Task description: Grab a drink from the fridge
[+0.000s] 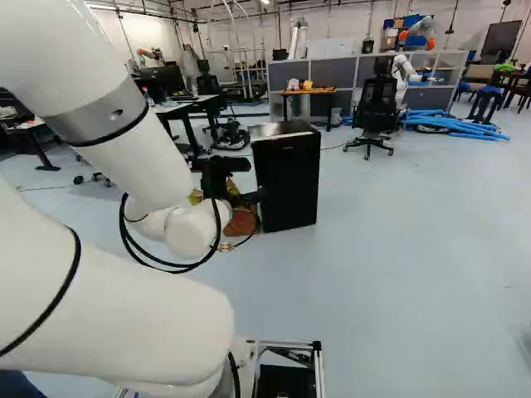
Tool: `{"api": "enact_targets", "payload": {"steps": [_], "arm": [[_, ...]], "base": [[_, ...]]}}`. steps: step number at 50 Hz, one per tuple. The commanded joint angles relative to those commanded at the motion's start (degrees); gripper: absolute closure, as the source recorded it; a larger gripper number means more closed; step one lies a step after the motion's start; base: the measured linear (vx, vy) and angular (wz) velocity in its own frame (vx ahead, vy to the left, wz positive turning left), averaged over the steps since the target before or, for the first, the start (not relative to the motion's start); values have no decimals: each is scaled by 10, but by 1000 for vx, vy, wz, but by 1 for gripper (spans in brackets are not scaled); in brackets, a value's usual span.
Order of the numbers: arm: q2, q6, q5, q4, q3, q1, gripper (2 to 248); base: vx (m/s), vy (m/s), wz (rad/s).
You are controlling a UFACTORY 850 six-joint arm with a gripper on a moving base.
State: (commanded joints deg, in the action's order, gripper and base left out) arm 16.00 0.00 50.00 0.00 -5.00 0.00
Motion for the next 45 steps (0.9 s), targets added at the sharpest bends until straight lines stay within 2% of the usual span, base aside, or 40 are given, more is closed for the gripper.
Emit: {"api": "enact_targets", "payload": {"steps": [22, 45], "arm": [[0, 0, 0, 0, 0, 0, 3], [0, 0, 0, 0, 0, 0, 3]], "base": [[72, -1, 4], [80, -36, 2]]}}
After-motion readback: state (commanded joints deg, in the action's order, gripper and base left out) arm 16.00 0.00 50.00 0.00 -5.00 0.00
